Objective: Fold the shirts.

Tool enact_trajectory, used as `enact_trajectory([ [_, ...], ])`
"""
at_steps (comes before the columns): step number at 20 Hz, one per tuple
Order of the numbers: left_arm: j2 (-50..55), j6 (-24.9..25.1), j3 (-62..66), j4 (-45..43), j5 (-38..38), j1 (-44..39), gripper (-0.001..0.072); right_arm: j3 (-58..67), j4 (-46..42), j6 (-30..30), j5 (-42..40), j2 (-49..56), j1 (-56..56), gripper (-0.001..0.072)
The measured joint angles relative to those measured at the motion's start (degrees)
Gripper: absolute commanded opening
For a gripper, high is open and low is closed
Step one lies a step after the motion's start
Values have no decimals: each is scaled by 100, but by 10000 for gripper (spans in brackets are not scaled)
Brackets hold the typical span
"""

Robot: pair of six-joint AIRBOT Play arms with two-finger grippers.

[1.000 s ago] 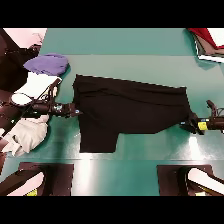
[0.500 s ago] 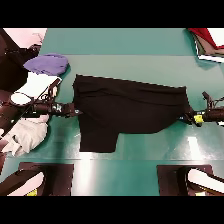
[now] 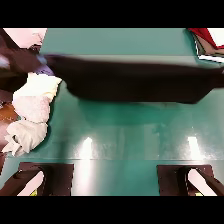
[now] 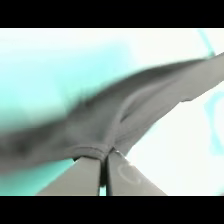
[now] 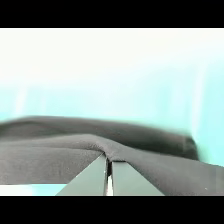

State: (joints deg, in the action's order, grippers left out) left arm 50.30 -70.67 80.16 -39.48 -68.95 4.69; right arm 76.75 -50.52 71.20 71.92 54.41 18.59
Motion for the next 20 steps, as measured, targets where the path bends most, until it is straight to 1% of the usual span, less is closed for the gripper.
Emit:
enact_trajectory([
  [2, -70, -68, 1141, -24, -92, 17, 24, 815, -22, 11, -7, -232, 0, 13],
  [5, -125, -249, 2706, -48, -140, 33, 24, 1696, -52, 22, 9, -535, 0, 13],
  [7, -142, -463, 3497, -48, -195, 35, 24, 2153, -63, 24, 120, -704, 0, 13],
  [10, -164, -826, 4212, 46, -278, 35, 24, 2715, -302, 136, 466, -892, 0, 12],
  [12, -166, -990, 4395, 140, -350, 35, 24, 3069, -717, 326, 833, -920, 0, 12],
  [14, -164, -1084, 4315, 131, -352, 35, 23, 3416, -1054, 564, 1294, -787, 0, 12],
  [17, -17, -1235, 3657, -94, -413, 35, 24, 3711, -1261, 988, 2059, -234, -155, 11],
  [20, 501, -1303, 2855, -225, -675, 35, 24, 3462, -1355, 1355, 2634, 579, -584, 11],
])
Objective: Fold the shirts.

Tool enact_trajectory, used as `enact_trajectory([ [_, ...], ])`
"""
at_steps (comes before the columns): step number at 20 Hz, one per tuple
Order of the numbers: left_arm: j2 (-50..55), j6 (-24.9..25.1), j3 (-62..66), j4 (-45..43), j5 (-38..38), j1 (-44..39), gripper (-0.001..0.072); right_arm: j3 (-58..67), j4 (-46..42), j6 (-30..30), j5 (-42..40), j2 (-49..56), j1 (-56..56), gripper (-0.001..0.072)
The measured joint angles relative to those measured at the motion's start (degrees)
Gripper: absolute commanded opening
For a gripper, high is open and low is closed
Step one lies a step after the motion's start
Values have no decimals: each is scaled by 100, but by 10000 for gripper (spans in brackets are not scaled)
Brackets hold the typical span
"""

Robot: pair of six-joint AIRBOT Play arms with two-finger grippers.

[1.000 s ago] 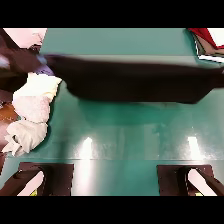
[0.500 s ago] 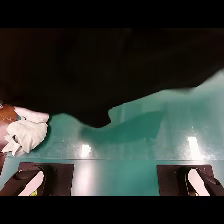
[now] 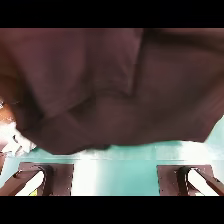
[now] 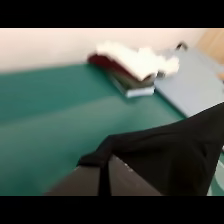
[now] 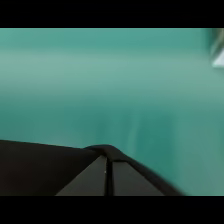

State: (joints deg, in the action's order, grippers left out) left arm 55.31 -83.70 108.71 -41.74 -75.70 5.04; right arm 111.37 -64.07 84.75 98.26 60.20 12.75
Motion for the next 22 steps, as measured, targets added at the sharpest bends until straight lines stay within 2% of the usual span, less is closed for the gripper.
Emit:
enact_trajectory([
  [4, 1200, -28, -774, -92, -310, 0, 24, -634, -260, 195, 291, 1296, -564, 11],
  [8, 2579, -20, -1029, -109, -317, -24, 24, -946, -426, 258, 275, 2636, -772, 12],
  [12, 3602, 361, -1099, -114, 319, -173, 25, -1034, -468, 168, -614, 3574, -774, 12],
  [14, 3773, 476, -1106, -114, 599, -225, 24, -1043, -463, 118, -935, 3722, -774, 12],
  [15, 4013, 745, -1117, -109, 1196, -345, 24, -1056, -459, 17, -1652, 3919, -778, 12],
  [17, 4105, 975, -1117, -109, 1613, -402, 24, -1060, -455, -70, -2234, 3993, -822, 12],
  [20, 4175, 1196, -1119, -378, 1644, -437, 24, -1060, -446, -181, -2684, 4030, -855, 11],
  [22, 4201, 1259, -1137, -855, 1246, -448, 24, -1060, -450, -271, -2586, 4041, -861, 11],
])
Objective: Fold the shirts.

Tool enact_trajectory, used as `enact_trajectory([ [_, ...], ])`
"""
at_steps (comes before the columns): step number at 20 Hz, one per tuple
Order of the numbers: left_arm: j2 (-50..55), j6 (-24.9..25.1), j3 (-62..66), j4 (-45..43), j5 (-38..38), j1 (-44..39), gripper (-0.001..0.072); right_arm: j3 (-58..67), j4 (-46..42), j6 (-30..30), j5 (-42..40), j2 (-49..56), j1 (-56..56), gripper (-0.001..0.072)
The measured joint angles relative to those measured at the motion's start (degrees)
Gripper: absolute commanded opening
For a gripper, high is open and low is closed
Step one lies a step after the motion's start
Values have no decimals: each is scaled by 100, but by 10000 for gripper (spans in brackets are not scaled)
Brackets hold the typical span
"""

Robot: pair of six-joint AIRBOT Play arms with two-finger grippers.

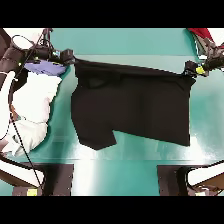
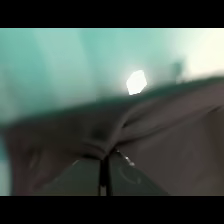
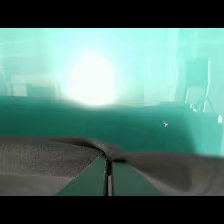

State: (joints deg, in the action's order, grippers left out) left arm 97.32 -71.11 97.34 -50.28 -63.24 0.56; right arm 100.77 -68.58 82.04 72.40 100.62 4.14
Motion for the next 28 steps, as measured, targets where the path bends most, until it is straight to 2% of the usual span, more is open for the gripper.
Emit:
enact_trajectory([
  [4, 15, 37, -313, -782, -678, -9, 25, -173, -13, -114, 487, 9, -7, 11],
  [9, 17, 26, -1010, -1025, -682, -28, 32, -789, -48, -142, 669, 11, -7, 26],
  [11, 15, -101, -1150, -1121, -619, -26, 599, -938, -85, -149, 649, 11, -7, 346],
  [15, -22, -385, -1121, -1115, -986, 81, 604, -800, -48, -173, 964, -66, 76, 346],
  [19, -599, -501, -1410, -1167, -1416, 350, 604, -942, -31, -269, 1303, -691, 358, 346],
  [23, -1718, -514, -2922, -1099, -1351, 444, 604, -1681, -2, -295, 1467, -1521, 575, 345],
  [28, -3060, -330, -5436, -590, -715, 466, 604, -2577, 7, -313, 1342, -2262, 632, 345],
])
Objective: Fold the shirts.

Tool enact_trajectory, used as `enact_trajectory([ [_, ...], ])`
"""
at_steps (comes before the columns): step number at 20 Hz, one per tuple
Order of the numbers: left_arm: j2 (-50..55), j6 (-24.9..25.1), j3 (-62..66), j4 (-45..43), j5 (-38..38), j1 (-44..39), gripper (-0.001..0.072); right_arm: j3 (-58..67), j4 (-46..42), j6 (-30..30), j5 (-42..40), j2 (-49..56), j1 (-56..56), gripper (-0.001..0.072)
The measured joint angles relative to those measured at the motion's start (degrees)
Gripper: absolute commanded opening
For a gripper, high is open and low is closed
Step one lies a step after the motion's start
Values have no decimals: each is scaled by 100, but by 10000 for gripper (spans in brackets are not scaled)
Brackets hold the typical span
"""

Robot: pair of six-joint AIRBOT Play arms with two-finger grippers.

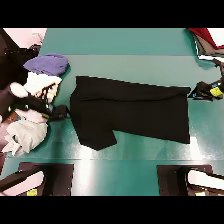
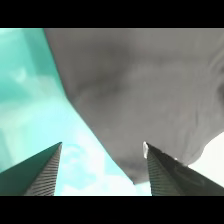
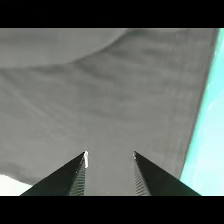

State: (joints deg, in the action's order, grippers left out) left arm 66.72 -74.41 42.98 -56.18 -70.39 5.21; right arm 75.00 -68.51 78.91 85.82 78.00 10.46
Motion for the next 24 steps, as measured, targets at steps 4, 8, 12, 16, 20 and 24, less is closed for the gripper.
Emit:
enact_trajectory([
  [4, -389, 337, -1145, 664, 525, 15, 603, -278, 179, -15, -7, -214, 11, 345],
  [8, -496, 588, -1528, 1161, 802, 13, 603, -352, 358, -31, 50, -275, 11, 345],
  [12, -518, 699, -1655, 1296, 1067, 9, 252, -376, 422, -39, 85, -286, 11, 345],
  [16, -518, 885, -1681, 1434, 1193, 11, 153, -481, 422, -42, 142, -293, 11, 345],
  [20, -525, 988, -1665, 1567, 1180, 9, 24, -955, 426, -42, 142, -365, 101, 345],
  [24, -531, 1054, -1401, 1611, 984, 9, 24, -1801, 168, -42, 63, -837, 619, 410],
])
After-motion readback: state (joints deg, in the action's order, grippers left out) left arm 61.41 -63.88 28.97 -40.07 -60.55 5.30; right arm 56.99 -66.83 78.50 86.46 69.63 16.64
